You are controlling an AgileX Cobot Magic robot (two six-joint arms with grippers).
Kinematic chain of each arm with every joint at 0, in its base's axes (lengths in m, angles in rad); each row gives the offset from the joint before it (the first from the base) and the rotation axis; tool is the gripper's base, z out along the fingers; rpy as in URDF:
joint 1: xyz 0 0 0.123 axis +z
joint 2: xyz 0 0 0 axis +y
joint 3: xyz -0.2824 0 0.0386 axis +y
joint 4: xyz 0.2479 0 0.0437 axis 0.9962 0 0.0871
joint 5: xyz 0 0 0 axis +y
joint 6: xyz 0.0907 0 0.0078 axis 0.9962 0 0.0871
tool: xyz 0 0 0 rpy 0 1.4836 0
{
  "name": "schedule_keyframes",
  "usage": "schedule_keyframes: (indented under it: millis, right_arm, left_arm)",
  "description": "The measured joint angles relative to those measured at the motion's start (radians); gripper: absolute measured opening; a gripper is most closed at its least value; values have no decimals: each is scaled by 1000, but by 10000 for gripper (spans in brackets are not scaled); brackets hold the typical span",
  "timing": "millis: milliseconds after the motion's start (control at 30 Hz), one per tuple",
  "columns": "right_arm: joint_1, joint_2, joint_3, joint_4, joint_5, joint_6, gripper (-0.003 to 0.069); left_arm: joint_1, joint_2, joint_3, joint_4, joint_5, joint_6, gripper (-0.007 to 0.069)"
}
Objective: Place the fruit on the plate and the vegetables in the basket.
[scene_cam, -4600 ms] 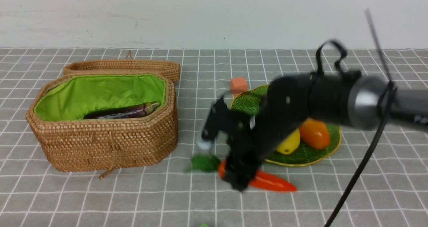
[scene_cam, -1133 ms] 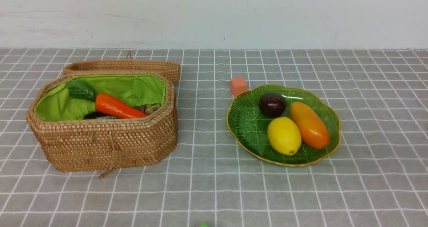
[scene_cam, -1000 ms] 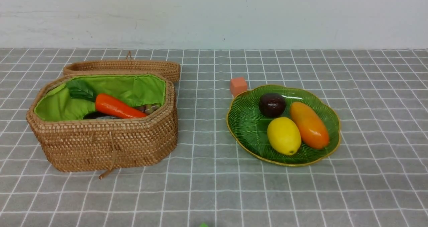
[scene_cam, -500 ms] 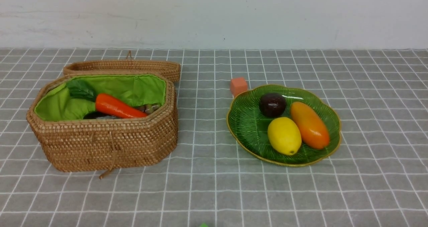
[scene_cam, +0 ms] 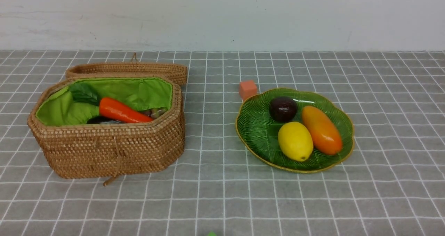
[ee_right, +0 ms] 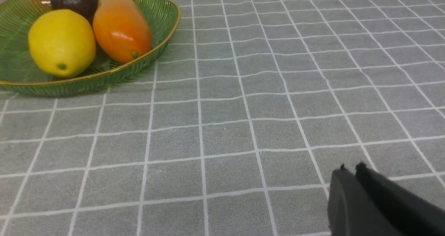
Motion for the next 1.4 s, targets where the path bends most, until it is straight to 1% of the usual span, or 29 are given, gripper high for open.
schedule_keyframes:
  millis: [1400]
  right_arm:
    - [0,0,0,0,-1,0,93]
  left_arm:
    - [0,0,0,0,0,0,239]
